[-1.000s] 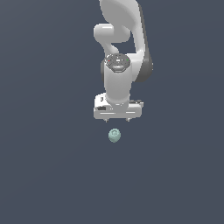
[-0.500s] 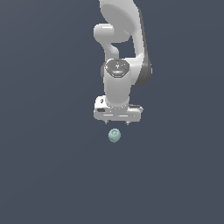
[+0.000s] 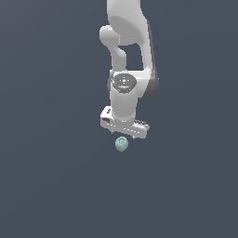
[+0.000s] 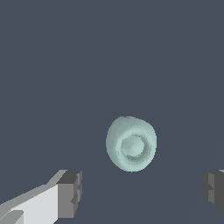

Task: Pick up the object and move it to a goal position.

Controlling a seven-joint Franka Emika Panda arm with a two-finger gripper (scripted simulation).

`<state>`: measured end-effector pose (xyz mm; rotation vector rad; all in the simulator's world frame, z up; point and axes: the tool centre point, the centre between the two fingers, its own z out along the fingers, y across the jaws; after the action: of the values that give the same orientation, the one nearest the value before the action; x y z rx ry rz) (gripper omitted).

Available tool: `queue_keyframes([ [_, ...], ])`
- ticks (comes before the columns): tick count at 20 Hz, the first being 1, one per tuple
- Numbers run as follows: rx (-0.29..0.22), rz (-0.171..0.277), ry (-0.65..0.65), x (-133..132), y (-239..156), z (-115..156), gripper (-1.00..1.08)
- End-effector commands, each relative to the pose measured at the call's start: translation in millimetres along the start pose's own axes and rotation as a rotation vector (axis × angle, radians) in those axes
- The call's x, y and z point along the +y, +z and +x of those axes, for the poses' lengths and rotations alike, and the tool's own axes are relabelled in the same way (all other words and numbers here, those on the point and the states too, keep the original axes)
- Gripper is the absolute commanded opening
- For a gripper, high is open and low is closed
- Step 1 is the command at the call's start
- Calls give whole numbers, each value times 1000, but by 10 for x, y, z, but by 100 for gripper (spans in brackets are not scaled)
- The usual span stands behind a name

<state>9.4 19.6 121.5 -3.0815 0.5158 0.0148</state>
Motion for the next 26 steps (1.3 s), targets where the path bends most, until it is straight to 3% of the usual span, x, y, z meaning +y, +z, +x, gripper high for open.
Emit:
queue_keyframes([
  [1, 3, -3, 63, 9, 73, 18, 100],
  [12, 13, -13, 215, 37, 252, 60, 100],
  [20, 13, -14, 222, 37, 297, 60, 100],
  [26, 14, -14, 225, 46, 567, 56, 100],
])
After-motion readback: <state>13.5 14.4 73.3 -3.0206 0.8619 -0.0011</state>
